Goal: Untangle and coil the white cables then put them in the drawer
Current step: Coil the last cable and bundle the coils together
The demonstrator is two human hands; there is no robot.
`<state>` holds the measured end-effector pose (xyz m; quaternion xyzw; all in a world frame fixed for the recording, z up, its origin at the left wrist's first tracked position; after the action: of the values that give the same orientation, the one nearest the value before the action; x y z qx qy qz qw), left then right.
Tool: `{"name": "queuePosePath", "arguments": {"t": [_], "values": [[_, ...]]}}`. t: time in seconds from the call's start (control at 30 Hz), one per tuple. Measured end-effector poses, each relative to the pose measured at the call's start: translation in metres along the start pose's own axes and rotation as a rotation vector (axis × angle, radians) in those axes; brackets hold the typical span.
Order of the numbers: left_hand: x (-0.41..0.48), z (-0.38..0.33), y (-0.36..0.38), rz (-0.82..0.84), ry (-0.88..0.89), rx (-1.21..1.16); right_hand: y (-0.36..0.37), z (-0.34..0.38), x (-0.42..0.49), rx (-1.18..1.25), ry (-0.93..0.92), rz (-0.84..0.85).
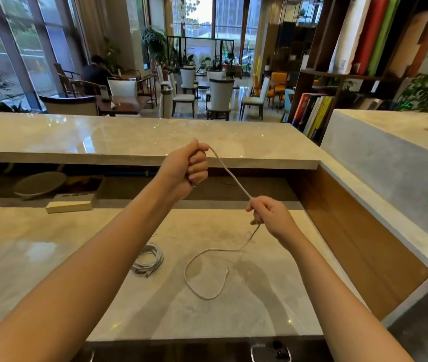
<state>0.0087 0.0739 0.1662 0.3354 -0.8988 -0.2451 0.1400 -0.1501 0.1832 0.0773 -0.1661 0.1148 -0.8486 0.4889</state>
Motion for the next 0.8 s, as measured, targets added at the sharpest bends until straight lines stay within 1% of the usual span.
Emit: {"name": "queuePosePath", "arguments": {"t": [0.07, 0.1, 0.13, 0.17, 0.2, 0.27, 0.33, 0.37, 0.4, 0.47, 0.53, 0.57, 0.6, 0.67, 0.73, 0.8], "values": [[-0.001, -0.004, -0.004, 0.001, 0.011, -0.191, 0.000, -0.014, -0.003, 0.045, 0.085, 0.005], [-0.001, -0.006, -0.006, -0.009, 0.033, -0.232, -0.001, -0.019, -0.005, 0.098, 0.121, -0.010], [-0.001, -0.008, -0.008, -0.022, 0.061, -0.231, -0.001, -0.022, -0.007, 0.129, 0.144, -0.018], [-0.001, -0.011, -0.009, -0.031, 0.092, -0.193, 0.000, -0.021, -0.008, 0.097, 0.141, -0.021], [0.000, -0.012, -0.009, -0.028, 0.123, -0.130, 0.003, -0.017, -0.008, -0.012, 0.107, -0.009], [0.000, -0.012, -0.008, 0.004, 0.171, 0.068, 0.017, 0.003, -0.008, -0.332, -0.035, 0.094], [0.000, -0.006, -0.002, 0.031, 0.208, 0.400, 0.037, 0.030, -0.013, -0.547, -0.161, 0.210], [0.000, -0.002, 0.000, 0.042, 0.221, 0.580, 0.045, 0.044, -0.016, -0.617, -0.223, 0.236], [0.000, 0.004, 0.002, 0.056, 0.225, 0.738, 0.050, 0.057, -0.018, -0.680, -0.287, 0.243], [-0.001, 0.017, 0.003, 0.108, 0.224, 1.019, 0.051, 0.081, -0.022, -0.752, -0.426, 0.202], [-0.005, 0.025, -0.001, 0.180, 0.191, 1.205, 0.040, 0.101, -0.022, -0.709, -0.521, 0.130], [-0.007, 0.027, -0.005, 0.218, 0.135, 1.210, 0.032, 0.108, -0.020, -0.672, -0.536, 0.095], [-0.011, 0.028, -0.009, 0.261, 0.047, 1.142, 0.023, 0.113, -0.017, -0.639, -0.535, 0.066], [-0.019, 0.031, -0.014, 0.381, -0.119, 0.901, 0.006, 0.116, -0.007, -0.558, -0.500, 0.029], [-0.027, 0.031, -0.012, 0.510, -0.200, 0.647, -0.005, 0.114, 0.002, -0.444, -0.453, 0.015], [-0.032, 0.030, -0.007, 0.603, -0.248, 0.371, -0.003, 0.108, 0.005, -0.287, -0.389, 0.046]]}}
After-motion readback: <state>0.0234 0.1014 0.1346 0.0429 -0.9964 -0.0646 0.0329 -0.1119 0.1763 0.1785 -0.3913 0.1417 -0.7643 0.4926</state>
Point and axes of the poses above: each hand's wrist, its own x-axis towards the middle knuckle, its own y-axis out of the palm, z = x × y, the point moved 5 cm from there along x, towards the middle knuckle, and after that the axes turned 2 degrees about x, right-handed, at the moved point
